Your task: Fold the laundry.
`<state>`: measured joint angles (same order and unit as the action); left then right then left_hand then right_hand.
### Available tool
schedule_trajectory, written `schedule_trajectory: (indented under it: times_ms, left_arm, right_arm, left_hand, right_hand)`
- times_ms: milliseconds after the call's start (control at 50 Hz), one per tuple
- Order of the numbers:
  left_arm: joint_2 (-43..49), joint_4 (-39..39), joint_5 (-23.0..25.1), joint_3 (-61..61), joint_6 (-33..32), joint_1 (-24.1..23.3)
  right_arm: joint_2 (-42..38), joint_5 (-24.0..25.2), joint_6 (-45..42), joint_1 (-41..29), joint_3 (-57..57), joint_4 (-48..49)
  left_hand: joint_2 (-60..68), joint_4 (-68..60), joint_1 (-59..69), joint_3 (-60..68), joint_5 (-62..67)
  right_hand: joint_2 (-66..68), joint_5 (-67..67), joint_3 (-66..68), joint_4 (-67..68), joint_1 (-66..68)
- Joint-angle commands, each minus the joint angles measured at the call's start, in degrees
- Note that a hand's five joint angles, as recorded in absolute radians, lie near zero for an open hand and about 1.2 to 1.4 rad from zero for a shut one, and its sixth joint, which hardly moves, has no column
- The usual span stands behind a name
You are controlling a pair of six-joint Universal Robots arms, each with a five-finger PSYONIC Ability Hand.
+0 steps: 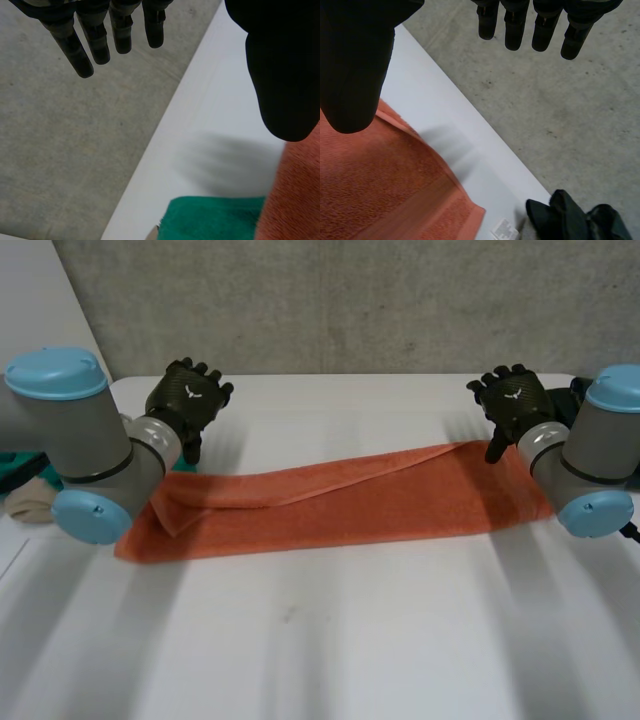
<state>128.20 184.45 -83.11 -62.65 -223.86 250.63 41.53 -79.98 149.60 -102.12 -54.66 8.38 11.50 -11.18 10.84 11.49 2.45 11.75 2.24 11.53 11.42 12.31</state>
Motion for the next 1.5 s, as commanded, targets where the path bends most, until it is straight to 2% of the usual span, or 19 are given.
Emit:
schedule_trajectory:
  times_ms: [20, 120, 200, 320, 400, 560, 680, 740, 900, 1020, 1040, 1100, 1120, 1200, 1320, 1360, 1380, 1440, 1500]
  left_arm:
    - [-0.32, -1.98, 1.37, -3.17, -5.35, 0.38]
    - [-2.34, -2.95, 2.51, -8.27, -11.59, 1.61]
    - [-4.62, -4.35, 6.02, -13.36, -15.90, 4.25]
    - [-5.77, -6.20, 12.96, -19.78, -25.72, 9.33]
    - [-5.33, -6.55, 14.02, -20.58, -29.52, 11.98]
    - [-2.88, -6.47, 15.69, -19.27, -29.00, 12.95]
    - [-0.33, -6.03, 15.61, -16.28, -28.30, 12.51]
    - [1.08, -5.06, 15.43, -14.17, -27.42, 11.64]
    - [4.77, -1.72, 10.69, -9.43, -25.92, 9.44]
    - [6.88, -2.25, 9.80, -6.43, -25.75, 9.26]
    - [7.06, -2.42, 9.72, -6.17, -25.75, 9.17]
    - [6.89, -3.30, 9.37, -5.03, -25.40, 8.47]
    - [6.62, -3.48, 9.28, -4.76, -25.22, 8.30]
    - [3.55, -3.74, 7.87, -4.23, -20.84, 7.33]
    - [-6.46, -4.18, 6.20, -4.58, -2.13, 5.13]
    - [-9.53, -4.53, 6.11, -4.94, 2.88, 4.69]
    - [-12.42, -4.97, 6.20, -5.37, 7.86, 4.08]
    - [-17.26, -5.67, 6.64, -6.16, 14.73, 2.41]
    - [-20.35, -6.11, 6.99, -6.78, 18.45, 0.92]
  right_arm:
    - [-0.22, 1.49, 0.43, -0.27, -0.53, -0.38]
    - [-0.31, 1.32, 0.34, -0.45, -0.88, -0.39]
    - [-0.40, 1.32, 0.34, -0.36, -1.06, -0.30]
    - [-0.40, 1.14, 0.26, -0.27, -1.15, -0.39]
    - [-0.57, 0.97, 0.17, -0.53, -1.15, -0.30]
    - [-1.01, 0.88, -1.15, -0.80, -1.59, -0.12]
    - [-1.10, 0.88, -1.59, -0.71, -1.76, -0.12]
    - [-1.10, 0.88, -1.59, -0.80, -1.94, -0.12]
    - [-1.10, 0.88, -1.94, -0.62, -2.38, -0.21]
    - [-1.01, 0.88, -1.94, -0.01, -2.64, -0.39]
    - [-1.01, 0.79, -1.86, 0.08, -2.64, -0.39]
    - [-1.01, 0.79, -1.59, 0.34, -2.91, -0.39]
    - [-1.01, 0.79, -1.59, 0.43, -2.91, -0.39]
    - [-0.14, 0.62, -0.36, 1.31, -2.73, -0.91]
    - [3.20, 2.10, 4.12, 2.98, 0.25, -9.95]
    - [3.56, 3.68, 5.26, 3.24, 2.01, -13.46]
    - [3.64, 5.69, 6.13, 3.33, 4.02, -16.96]
    - [3.12, 10.26, 7.54, 3.59, 8.15, -22.68]
    - [1.81, 13.52, 9.04, 3.42, 11.67, -25.16]
  left_hand:
    - [4.92, -5.24, 5.58, 4.93, 3.97]
    - [20.22, -20.53, 20.88, 20.23, 19.26]
    - [24.94, -25.25, 25.60, 24.95, 23.98]
    - [25.46, -25.78, 26.13, 25.47, 24.51]
    - [21.28, -21.60, 21.94, 21.29, 20.33]
    - [9.48, -9.80, 10.15, 9.49, 8.53]
    - [13.68, -13.99, 14.34, 13.68, 12.72]
    - [23.59, -23.90, 24.25, 23.60, 22.63]
    - [32.01, -32.33, 32.67, 32.02, 31.06]
    - [37.38, -37.70, 38.04, 37.39, 36.43]
    - [40.73, -41.05, 41.39, 40.74, 39.78]
    - [67.43, -67.75, 68.10, 67.44, 66.48]
    - [68.49, -68.81, 69.15, 68.50, 67.54]
    - [68.50, -68.82, 69.16, 68.51, 67.55]
    - [68.50, -68.82, 69.16, 68.51, 67.55]
    - [68.50, -68.82, 69.16, 68.51, 67.55]
    - [68.50, -68.82, 69.16, 68.51, 67.55]
    - [68.50, -68.82, 69.16, 68.51, 67.55]
    - [68.50, -68.82, 69.16, 68.51, 67.55]
  right_hand:
    - [-1.75, -2.24, -1.53, -1.42, -2.31]
    - [-1.75, -2.24, -1.53, -1.42, -2.31]
    - [-1.75, -2.24, -1.53, -1.42, -2.31]
    - [-1.75, -2.24, -1.53, -1.42, -2.31]
    - [-1.75, -2.24, -1.53, -1.42, -2.31]
    - [-1.75, -2.24, -1.53, -1.42, -2.31]
    - [-1.75, -2.24, -1.53, -1.42, -2.31]
    - [-1.75, -2.24, -1.53, -1.42, -2.31]
    - [-1.75, -2.24, -1.53, -1.42, -2.31]
    - [-1.75, -2.24, -1.53, -1.42, -2.31]
    - [-1.75, -2.24, -1.53, -1.42, -2.31]
    - [-1.75, -2.24, -1.53, -1.42, -2.31]
    - [-1.75, -2.24, -1.53, -1.42, -2.31]
    - [-1.75, -2.24, -1.53, -1.42, -2.31]
    - [-1.75, -2.24, -1.53, -1.42, -2.31]
    - [-1.75, -2.24, -1.53, -1.42, -2.31]
    - [-1.75, -2.24, -1.53, -1.42, -2.31]
    - [-1.75, -2.24, -1.53, -1.42, -2.31]
    - [-1.75, -2.24, -1.53, -1.42, -2.31]
